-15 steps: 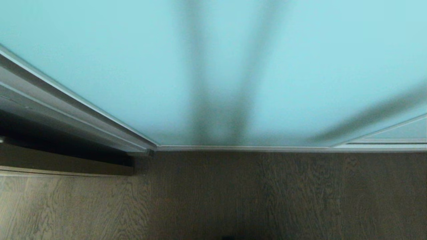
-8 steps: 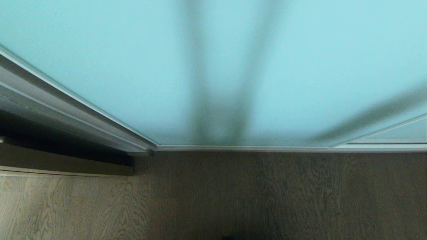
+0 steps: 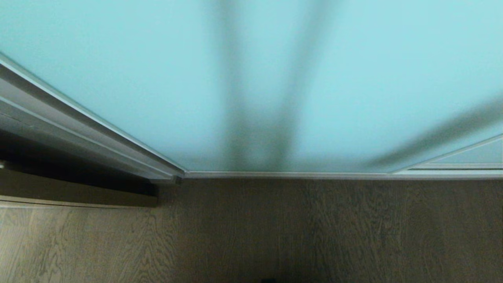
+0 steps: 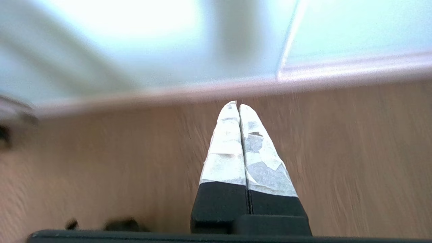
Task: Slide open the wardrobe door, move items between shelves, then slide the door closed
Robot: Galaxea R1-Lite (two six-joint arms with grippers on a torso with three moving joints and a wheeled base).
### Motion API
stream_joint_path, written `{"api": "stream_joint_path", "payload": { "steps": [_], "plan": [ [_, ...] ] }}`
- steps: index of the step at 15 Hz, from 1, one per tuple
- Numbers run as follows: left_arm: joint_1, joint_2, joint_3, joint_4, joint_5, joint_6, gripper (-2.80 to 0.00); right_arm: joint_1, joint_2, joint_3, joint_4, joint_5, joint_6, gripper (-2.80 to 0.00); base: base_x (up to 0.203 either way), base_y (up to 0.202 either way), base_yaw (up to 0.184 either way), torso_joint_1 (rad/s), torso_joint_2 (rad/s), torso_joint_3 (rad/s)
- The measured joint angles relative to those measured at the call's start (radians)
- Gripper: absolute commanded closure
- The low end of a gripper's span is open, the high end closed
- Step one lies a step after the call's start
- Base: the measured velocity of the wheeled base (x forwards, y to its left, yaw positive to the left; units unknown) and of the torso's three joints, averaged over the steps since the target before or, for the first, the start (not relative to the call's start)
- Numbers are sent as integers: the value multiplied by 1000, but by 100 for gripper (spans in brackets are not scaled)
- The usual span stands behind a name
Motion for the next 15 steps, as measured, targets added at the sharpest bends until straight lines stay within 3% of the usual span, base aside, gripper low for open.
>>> {"api": "stream_joint_path", "payload": {
  "steps": [3,7,10,15],
  "plan": [
    [0,0,0,0,0,0,0,0,0,-71,-7,26,78,0,0,0,0,0,0,0],
    [0,0,0,0,0,0,0,0,0,-67,0,32,76,0,0,0,0,0,0,0],
    [0,0,0,0,0,0,0,0,0,-54,16,34,33,0,0,0,0,0,0,0],
    [0,0,0,0,0,0,0,0,0,36,52,24,-147,0,0,0,0,0,0,0]
  ]
}}
